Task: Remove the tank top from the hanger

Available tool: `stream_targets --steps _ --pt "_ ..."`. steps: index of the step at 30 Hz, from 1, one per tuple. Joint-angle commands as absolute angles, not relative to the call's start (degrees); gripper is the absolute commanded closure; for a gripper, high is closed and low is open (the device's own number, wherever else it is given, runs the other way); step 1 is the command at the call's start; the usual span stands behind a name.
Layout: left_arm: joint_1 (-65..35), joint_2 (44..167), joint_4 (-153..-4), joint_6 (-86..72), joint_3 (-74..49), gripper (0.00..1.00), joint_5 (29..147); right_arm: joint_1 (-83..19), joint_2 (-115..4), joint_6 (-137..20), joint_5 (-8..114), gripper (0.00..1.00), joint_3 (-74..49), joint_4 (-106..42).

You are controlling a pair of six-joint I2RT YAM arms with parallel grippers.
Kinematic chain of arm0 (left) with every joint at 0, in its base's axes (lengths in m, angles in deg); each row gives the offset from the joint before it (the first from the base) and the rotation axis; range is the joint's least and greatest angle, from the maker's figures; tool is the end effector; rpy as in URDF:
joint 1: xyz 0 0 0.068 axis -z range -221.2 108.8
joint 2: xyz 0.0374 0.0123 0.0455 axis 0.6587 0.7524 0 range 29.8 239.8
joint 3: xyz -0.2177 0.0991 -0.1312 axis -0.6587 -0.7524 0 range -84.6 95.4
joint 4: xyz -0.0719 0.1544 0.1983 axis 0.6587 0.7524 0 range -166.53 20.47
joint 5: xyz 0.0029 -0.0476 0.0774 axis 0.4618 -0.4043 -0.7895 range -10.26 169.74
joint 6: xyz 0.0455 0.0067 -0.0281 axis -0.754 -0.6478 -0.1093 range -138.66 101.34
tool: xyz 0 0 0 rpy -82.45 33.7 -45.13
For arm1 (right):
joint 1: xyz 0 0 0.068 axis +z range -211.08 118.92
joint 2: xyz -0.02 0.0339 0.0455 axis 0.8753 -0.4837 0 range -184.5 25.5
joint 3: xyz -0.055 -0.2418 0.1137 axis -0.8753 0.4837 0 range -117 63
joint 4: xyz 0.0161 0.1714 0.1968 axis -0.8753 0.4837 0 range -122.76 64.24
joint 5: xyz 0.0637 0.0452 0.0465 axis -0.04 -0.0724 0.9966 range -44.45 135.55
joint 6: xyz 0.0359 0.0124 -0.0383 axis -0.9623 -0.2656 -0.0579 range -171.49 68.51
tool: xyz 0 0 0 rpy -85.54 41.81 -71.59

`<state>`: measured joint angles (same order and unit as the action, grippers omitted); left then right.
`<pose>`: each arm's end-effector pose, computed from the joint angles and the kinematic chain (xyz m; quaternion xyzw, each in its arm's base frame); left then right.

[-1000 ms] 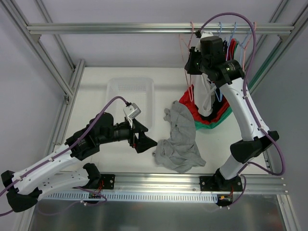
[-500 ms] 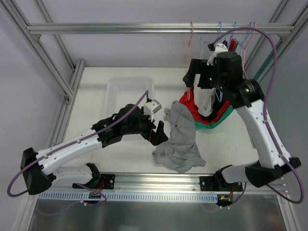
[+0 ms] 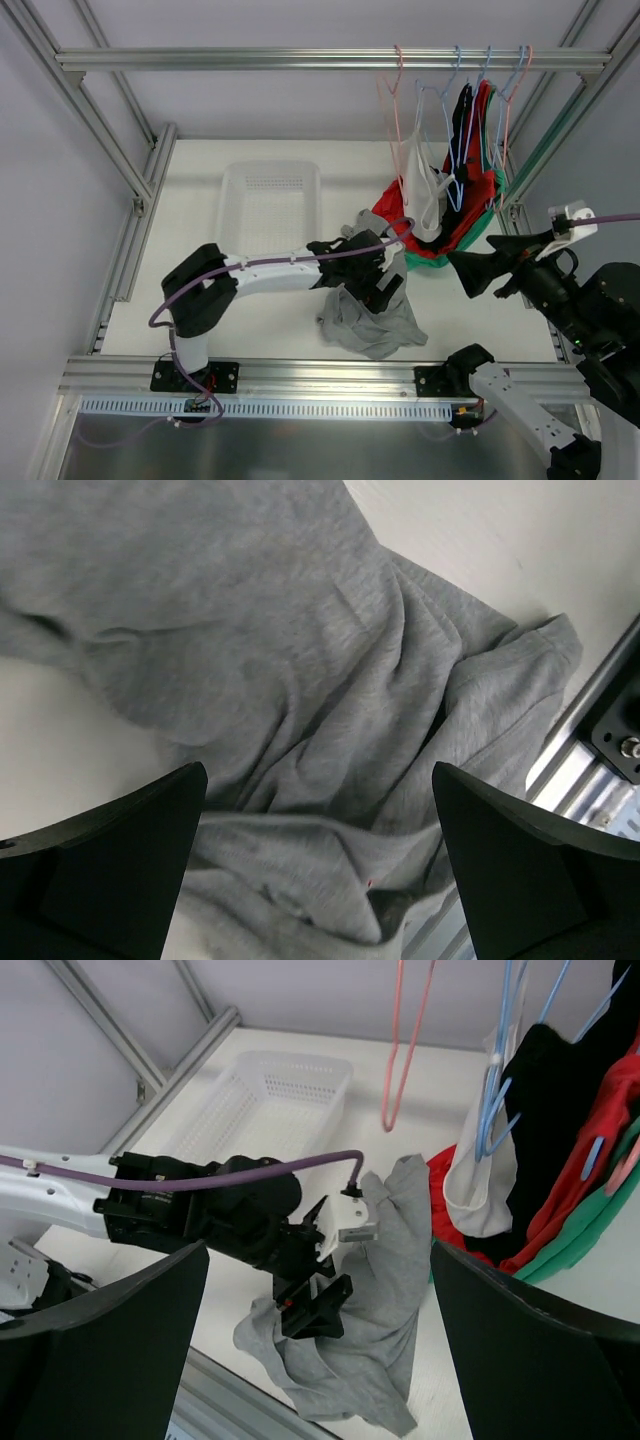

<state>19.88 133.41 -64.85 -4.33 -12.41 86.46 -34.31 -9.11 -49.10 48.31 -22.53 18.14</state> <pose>0.1909 -0.3541 0.2189 0.3848 0.8314 -0.2855 0.2814 0.0172 0.0106 0.4916 -0.1944 0.6797 0.1659 0.6875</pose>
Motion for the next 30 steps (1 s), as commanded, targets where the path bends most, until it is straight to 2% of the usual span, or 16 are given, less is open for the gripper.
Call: stream_targets --steps 1,6,8,10,11,13,18,23,26,30 --pt "23.13 138.42 -64.76 -2.49 -7.96 0.01 84.23 -34.36 -8.34 -47.01 51.43 0.01 -18.49 21.65" --pt "26.91 145.28 -64.67 -0.38 -6.37 0.01 76.33 -34.36 -5.53 -46.92 51.87 0.0 -15.05 21.56" --pt "27.53 145.99 -64.49 0.24 -6.9 0.08 74.21 -34.36 -4.91 -46.75 52.4 0.0 -14.61 21.3" --pt "28.14 145.64 -64.32 1.46 -8.65 0.57 71.84 -34.27 -4.38 -46.66 52.84 0.01 -14.52 20.77" --pt "28.23 144.33 -64.23 1.91 -10.23 0.74 70.79 -34.36 -3.77 -46.57 52.84 0.0 -14.52 20.51" --pt "28.41 141.79 -63.53 2.61 -11.55 1.0 68.76 -34.27 -3.07 -46.57 52.84 0.01 -14.52 19.72" --pt "30.6 125.1 -58.35 1.56 -13.06 1.0 60.95 -34.27 -2.27 -45.87 51.0 0.01 -13.91 18.75" --pt "30.96 108.68 -53.51 -0.72 -8.85 1.0 48.05 -34.36 -2.62 -46.66 45.91 0.0 -12.23 17.08" --pt "30.96 103.04 -51.31 -4.05 -4.47 1.0 40.49 -34.36 -3.24 -46.48 46.51 0.01 -12.23 16.73" --pt "29.56 101.52 -49.99 -10.47 4.15 1.0 33.27 -34.36 -3.94 -46.66 46.86 0.01 -12.32 15.5"
